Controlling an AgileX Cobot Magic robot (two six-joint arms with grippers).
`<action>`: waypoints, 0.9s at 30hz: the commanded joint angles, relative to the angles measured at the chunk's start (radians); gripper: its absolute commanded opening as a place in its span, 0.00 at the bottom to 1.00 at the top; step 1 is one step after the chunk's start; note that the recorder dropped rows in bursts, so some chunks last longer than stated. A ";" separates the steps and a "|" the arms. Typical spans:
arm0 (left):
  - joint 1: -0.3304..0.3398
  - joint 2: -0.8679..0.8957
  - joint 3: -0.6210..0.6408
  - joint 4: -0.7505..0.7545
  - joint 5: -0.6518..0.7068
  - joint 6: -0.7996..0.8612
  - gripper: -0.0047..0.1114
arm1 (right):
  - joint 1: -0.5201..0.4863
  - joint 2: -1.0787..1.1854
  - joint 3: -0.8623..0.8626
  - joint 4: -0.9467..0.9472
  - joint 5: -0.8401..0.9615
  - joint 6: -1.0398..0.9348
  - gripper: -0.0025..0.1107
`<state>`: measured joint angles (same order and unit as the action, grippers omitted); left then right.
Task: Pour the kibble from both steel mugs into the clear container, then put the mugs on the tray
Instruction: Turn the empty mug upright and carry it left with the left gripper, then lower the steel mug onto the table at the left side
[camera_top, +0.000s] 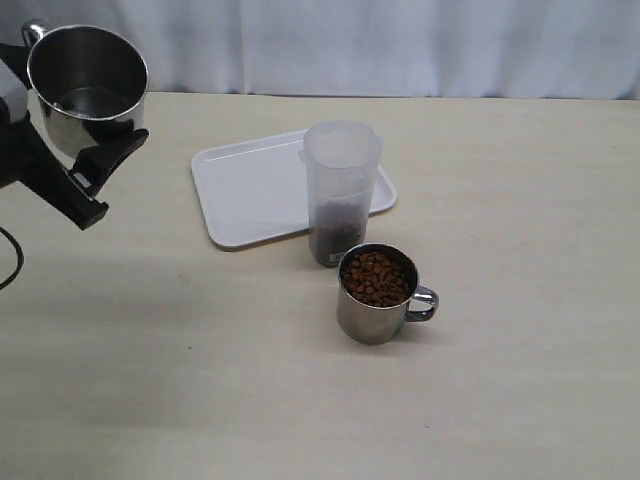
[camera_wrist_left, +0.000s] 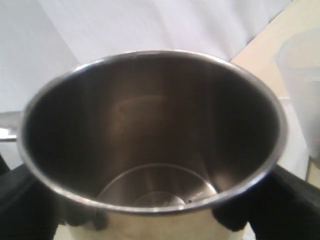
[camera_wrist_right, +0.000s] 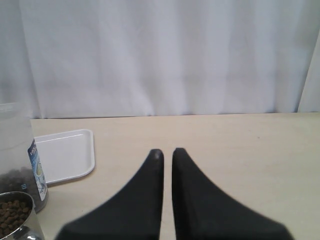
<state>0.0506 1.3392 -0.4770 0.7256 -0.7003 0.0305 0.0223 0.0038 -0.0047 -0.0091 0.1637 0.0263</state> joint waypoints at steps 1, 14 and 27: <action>0.042 0.110 0.012 -0.009 -0.172 -0.031 0.04 | 0.003 -0.004 0.005 -0.005 -0.002 -0.005 0.06; 0.044 0.438 0.012 -0.124 -0.498 0.029 0.04 | 0.003 -0.004 0.005 -0.005 -0.002 -0.005 0.06; 0.056 0.622 0.004 -0.340 -0.521 0.081 0.04 | 0.003 -0.004 0.005 -0.005 -0.002 -0.005 0.06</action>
<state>0.0924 1.9266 -0.4699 0.4345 -1.1914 0.1011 0.0223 0.0038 -0.0047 -0.0091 0.1637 0.0263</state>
